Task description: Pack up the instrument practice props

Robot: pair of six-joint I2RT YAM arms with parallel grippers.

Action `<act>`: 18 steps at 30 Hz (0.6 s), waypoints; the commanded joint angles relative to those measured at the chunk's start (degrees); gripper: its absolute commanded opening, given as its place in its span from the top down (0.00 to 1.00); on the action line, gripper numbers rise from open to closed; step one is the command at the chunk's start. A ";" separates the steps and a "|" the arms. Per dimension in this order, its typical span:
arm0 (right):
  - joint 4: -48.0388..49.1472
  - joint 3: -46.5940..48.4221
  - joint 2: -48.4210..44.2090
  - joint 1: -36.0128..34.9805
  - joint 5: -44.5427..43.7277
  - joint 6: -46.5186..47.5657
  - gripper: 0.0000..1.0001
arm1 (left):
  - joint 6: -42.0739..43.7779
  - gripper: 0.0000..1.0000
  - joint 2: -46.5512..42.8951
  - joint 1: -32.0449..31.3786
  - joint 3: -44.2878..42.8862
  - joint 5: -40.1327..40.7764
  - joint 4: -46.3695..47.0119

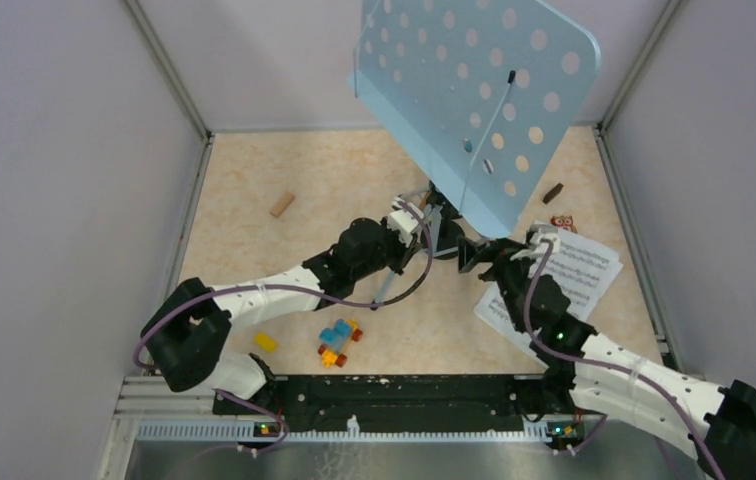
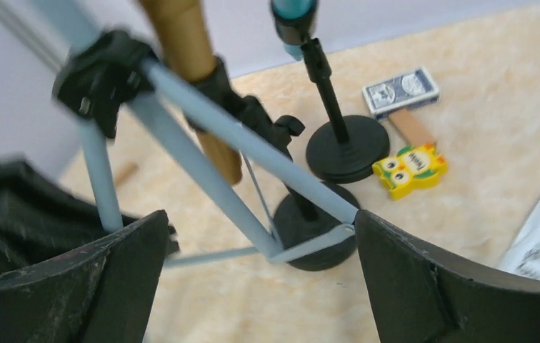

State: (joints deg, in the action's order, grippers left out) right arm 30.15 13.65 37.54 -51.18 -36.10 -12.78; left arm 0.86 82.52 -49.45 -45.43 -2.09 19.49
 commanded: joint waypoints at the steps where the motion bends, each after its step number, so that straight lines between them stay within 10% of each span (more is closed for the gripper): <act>1: -17.23 10.76 3.04 5.99 1.81 -38.84 0.01 | 4.06 1.00 2.13 -1.66 -1.20 -4.38 -2.14; 18: -7.39 18.43 11.68 12.12 19.90 -47.38 0.19 | 4.04 1.00 1.81 -1.97 -1.62 -5.02 -2.65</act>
State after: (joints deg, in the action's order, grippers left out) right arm 17.74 28.67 47.46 -40.91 -20.62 -58.83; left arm 0.84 82.78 -49.50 -45.82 -2.13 19.25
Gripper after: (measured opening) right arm 0.860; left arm 0.223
